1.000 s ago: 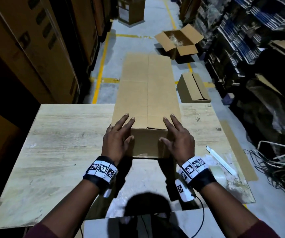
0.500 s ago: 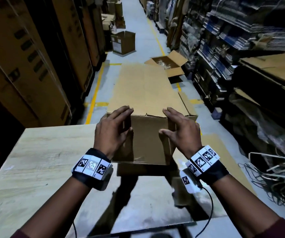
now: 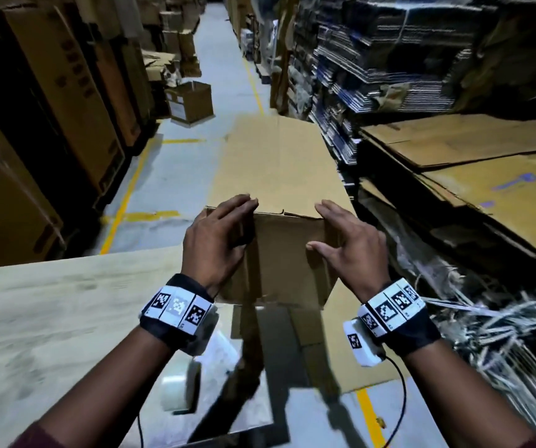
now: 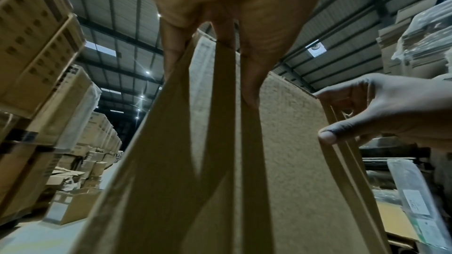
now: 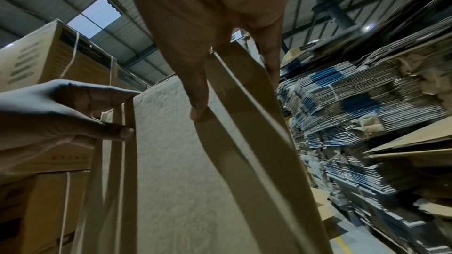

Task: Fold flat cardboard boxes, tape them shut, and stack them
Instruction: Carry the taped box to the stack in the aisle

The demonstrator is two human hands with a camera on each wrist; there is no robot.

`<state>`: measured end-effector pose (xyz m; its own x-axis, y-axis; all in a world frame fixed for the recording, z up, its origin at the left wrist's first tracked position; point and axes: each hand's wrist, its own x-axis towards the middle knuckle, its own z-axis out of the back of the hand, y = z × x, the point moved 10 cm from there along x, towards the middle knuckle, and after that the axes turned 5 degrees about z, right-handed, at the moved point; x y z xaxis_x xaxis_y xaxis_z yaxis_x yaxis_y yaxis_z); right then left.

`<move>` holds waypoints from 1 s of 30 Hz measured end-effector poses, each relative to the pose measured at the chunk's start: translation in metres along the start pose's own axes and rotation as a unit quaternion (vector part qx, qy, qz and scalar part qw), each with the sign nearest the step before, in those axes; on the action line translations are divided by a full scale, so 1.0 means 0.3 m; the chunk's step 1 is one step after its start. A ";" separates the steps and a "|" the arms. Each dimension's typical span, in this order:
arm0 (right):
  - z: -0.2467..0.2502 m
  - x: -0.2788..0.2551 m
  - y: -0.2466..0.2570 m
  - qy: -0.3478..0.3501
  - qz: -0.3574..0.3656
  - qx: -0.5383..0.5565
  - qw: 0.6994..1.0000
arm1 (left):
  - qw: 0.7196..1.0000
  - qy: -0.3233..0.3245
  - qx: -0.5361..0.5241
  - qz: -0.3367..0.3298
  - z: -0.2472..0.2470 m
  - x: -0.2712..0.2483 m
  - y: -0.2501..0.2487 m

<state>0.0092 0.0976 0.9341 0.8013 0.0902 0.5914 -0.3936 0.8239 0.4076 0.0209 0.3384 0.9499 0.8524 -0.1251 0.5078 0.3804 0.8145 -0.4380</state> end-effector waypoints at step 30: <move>-0.351 0.686 -1.163 0.139 0.000 0.029 0.990 | 0.990 0.024 0.038 0.133 -1.023 0.823 -0.049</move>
<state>0.3589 -0.1125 0.8405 0.8916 0.2470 0.3794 -0.4115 0.7916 0.4518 0.3358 0.1216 0.8539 0.9357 0.0739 0.3449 0.1137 0.8624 -0.4933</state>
